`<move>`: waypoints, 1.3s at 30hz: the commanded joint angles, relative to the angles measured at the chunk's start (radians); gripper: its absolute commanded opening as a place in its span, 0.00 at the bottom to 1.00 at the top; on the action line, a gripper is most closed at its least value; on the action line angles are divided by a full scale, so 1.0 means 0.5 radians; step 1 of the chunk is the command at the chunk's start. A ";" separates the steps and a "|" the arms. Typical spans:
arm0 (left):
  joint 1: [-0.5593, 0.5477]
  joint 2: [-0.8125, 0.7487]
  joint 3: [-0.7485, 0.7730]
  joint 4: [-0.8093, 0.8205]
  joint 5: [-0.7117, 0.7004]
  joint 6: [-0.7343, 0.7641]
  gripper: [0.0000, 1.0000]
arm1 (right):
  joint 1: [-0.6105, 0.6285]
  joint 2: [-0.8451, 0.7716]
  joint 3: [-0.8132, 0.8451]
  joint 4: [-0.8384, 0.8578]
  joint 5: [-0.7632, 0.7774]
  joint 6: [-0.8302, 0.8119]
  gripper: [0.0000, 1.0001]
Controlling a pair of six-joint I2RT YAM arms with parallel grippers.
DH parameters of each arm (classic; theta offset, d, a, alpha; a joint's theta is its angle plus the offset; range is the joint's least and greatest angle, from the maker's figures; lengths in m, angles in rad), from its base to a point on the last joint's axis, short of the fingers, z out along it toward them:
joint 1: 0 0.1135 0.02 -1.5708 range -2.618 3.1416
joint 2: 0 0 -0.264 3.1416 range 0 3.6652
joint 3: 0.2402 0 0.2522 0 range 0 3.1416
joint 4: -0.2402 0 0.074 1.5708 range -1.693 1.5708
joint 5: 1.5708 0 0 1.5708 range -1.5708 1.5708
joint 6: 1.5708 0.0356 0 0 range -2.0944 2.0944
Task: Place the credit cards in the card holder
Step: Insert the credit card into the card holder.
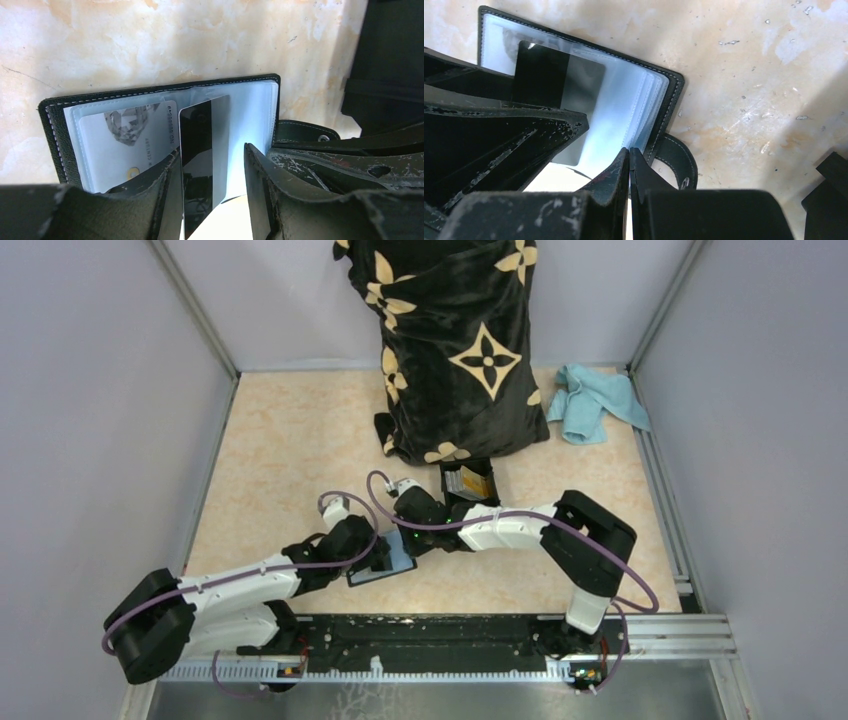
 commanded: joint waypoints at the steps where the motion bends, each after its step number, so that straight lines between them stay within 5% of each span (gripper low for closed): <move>1: -0.012 -0.049 -0.180 0.072 0.027 -0.040 0.52 | 0.025 -0.111 0.036 0.141 -0.125 0.054 0.03; 24: -0.012 0.021 -0.295 0.244 0.073 -0.066 0.49 | 0.080 -0.249 0.149 -0.064 0.080 0.027 0.03; 39: -0.011 -0.013 -0.316 0.270 0.071 -0.064 0.49 | 0.099 -0.013 0.124 -0.002 0.052 0.066 0.03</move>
